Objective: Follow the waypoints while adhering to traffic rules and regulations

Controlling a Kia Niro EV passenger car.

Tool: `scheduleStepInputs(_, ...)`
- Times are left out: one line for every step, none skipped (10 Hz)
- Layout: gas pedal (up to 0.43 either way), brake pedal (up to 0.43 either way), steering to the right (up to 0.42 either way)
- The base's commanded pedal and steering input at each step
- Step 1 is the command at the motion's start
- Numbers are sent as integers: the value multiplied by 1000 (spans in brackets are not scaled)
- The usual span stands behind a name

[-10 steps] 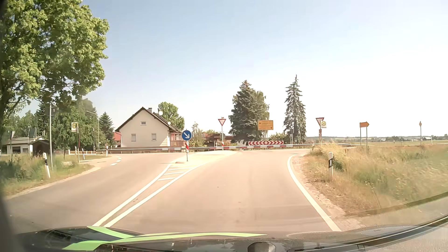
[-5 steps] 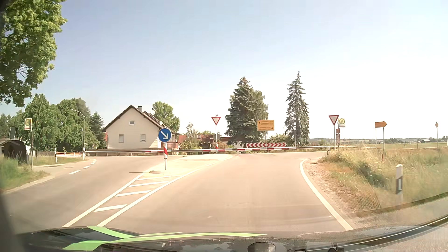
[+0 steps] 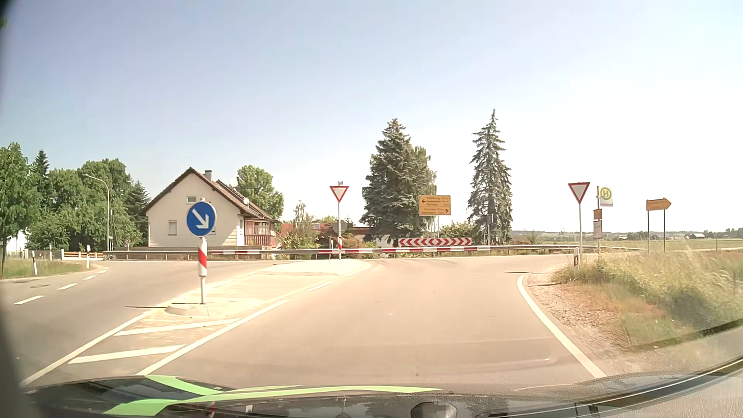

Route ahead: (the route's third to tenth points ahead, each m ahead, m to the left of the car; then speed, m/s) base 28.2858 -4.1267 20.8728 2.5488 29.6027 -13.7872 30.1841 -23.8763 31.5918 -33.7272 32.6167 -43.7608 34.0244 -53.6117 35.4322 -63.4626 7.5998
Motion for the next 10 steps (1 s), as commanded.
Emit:
scheduleStepInputs(0, 67, 40)
scheduleStepInputs(0, 55, 43)
scheduleStepInputs(0, 55, 45)
scheduleStepInputs(0, 49, 51)
scheduleStepInputs(0, 55, 58)
scheduleStepInputs(0, 55, 67)
scheduleStepInputs(0, 55, 74)
scheduleStepInputs(0, 55, 80)
scheduleStepInputs(0, 55, 83)
scheduleStepInputs(0, 55, 85)
